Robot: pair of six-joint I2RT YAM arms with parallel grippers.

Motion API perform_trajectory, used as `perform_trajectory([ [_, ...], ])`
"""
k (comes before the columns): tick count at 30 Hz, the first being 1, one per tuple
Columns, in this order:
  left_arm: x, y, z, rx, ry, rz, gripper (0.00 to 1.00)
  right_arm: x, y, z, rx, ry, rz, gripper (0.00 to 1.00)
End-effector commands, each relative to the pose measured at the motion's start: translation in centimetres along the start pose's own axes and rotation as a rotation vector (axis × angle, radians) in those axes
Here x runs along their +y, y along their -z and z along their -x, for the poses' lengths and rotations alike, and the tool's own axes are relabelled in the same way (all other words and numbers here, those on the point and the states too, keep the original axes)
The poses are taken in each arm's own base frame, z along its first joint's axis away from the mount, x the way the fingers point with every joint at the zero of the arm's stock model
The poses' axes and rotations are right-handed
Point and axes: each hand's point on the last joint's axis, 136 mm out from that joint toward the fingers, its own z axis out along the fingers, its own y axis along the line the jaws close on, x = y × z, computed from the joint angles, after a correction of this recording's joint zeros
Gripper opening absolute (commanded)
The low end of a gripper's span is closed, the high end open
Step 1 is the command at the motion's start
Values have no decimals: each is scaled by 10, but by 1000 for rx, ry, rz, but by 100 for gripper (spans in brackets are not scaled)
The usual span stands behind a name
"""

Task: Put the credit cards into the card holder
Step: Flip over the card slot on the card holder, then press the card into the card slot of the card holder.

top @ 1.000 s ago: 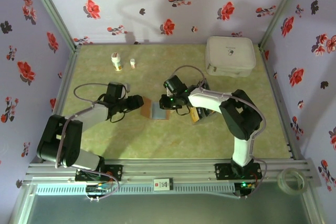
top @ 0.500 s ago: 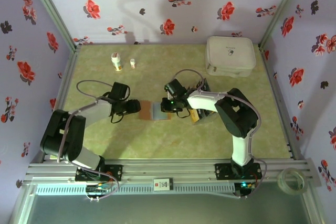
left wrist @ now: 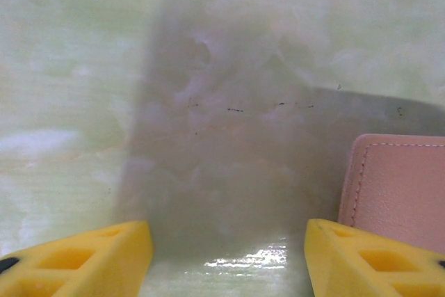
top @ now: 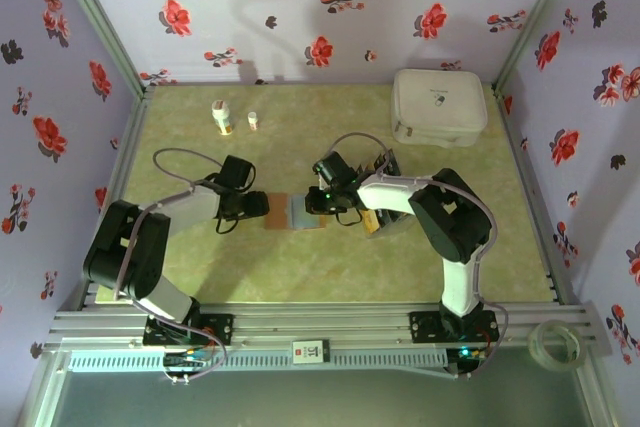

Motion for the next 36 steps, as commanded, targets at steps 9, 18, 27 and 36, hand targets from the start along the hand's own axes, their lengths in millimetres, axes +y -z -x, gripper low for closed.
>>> perform_trajectory([
  [9,-10,44,22,-57,-19,-8,70,10,22,5,-5,-21,12,18],
  [18,-61,93,44,-152,19,-208,74,17,41,28,-53,-24,39,20],
  [27,-83,69,21,-89,31,-252,64,4,37,37,-47,-57,55,21],
  [36,-83,43,-1,-30,36,-232,55,7,28,33,-11,-53,85,22],
])
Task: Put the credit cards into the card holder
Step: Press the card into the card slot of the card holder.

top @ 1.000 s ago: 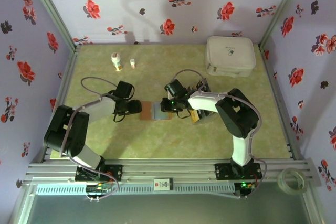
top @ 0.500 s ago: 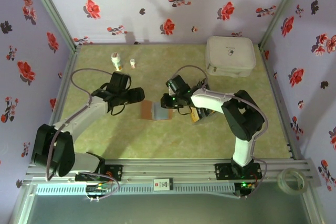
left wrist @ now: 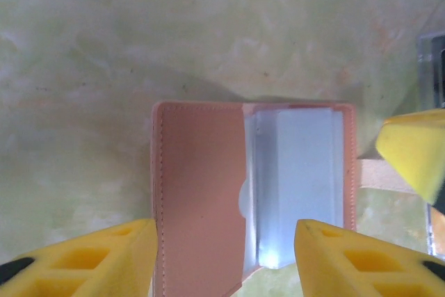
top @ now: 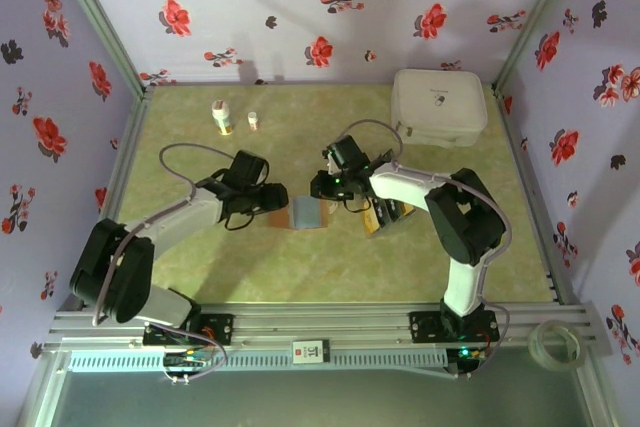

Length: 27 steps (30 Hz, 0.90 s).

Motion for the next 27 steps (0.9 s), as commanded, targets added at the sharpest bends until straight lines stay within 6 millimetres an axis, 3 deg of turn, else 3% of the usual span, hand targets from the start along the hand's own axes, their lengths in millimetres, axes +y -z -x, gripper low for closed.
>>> perform_trajectory([
  [1,-6,-7,-3,4,8,-20,54,4,-6,0,24,-4,22,22],
  [16,19,-41,-23,76,-10,67,52,2,-18,-5,60,-7,17,21],
  [27,18,-41,-21,72,-20,69,54,1,-16,-5,65,11,1,22],
])
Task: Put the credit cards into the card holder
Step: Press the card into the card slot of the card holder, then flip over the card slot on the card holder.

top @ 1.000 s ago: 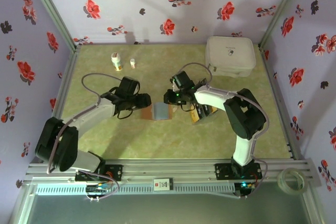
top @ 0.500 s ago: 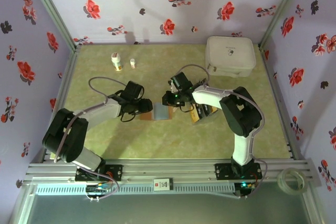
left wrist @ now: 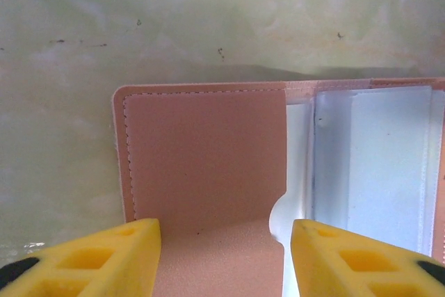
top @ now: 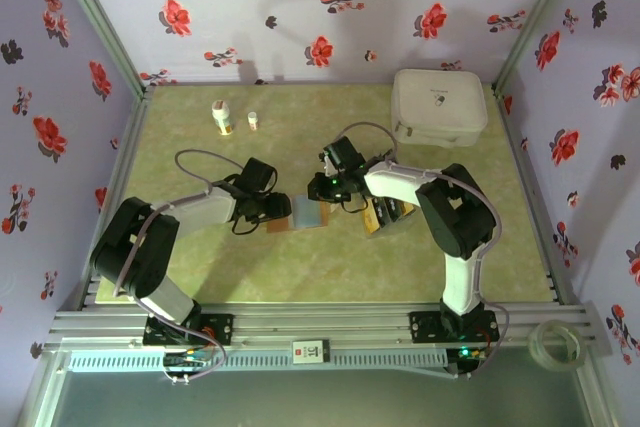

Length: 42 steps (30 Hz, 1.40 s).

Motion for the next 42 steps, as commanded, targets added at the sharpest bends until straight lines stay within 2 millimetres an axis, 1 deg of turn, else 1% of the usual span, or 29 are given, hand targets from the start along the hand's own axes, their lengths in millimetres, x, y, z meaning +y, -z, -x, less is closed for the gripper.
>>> perform_trajectory([
  [1,-2,3,2,-14,-22,8,54,5,1,0,14,24,-2,22],
  [5,-14,19,15,-51,-20,-24,56,8,8,4,-3,39,-10,22],
  [9,-30,31,22,-75,-11,-74,56,10,12,7,-11,53,-19,23],
  [12,-40,38,25,-91,-5,-99,56,9,12,8,-10,57,-28,24],
  [15,-43,39,23,-94,8,-112,56,9,11,8,-8,61,-31,26],
  [20,-37,25,13,-72,26,-102,55,8,7,8,1,60,-29,26],
  [24,-25,11,2,-55,31,-81,53,8,4,6,11,63,-29,26],
  [29,-13,-2,-9,-41,17,-59,52,11,1,6,20,76,-29,25],
  [35,-6,-7,-13,-43,1,-47,53,12,-3,5,30,82,-32,24],
  [42,-6,-7,-13,-50,-25,-44,53,9,-11,-1,49,74,-37,24],
])
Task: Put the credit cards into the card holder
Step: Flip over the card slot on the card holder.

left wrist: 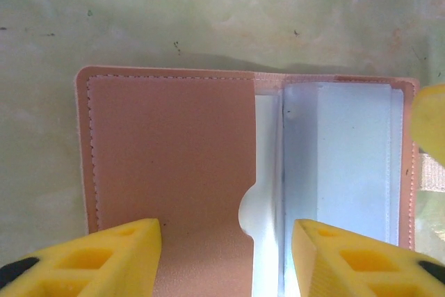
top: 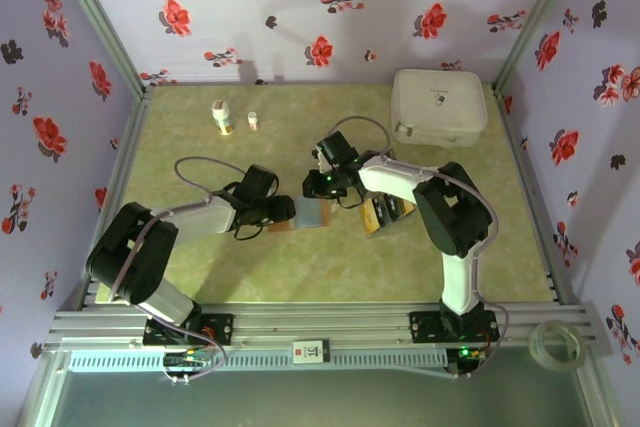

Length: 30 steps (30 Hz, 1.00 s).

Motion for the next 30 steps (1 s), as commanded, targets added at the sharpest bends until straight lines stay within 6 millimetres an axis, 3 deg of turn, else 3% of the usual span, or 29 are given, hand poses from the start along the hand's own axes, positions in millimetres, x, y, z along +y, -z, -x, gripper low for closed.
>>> perform_trajectory([
  [1,8,-4,-8,9,-37,30,54,-2,-6,-3,15,10,-15,24],
  [16,8,-4,-7,-7,-83,18,57,-11,-20,-16,29,-34,-10,25],
  [30,10,-5,-9,-2,-92,22,57,-6,4,3,-17,-6,-23,26],
])
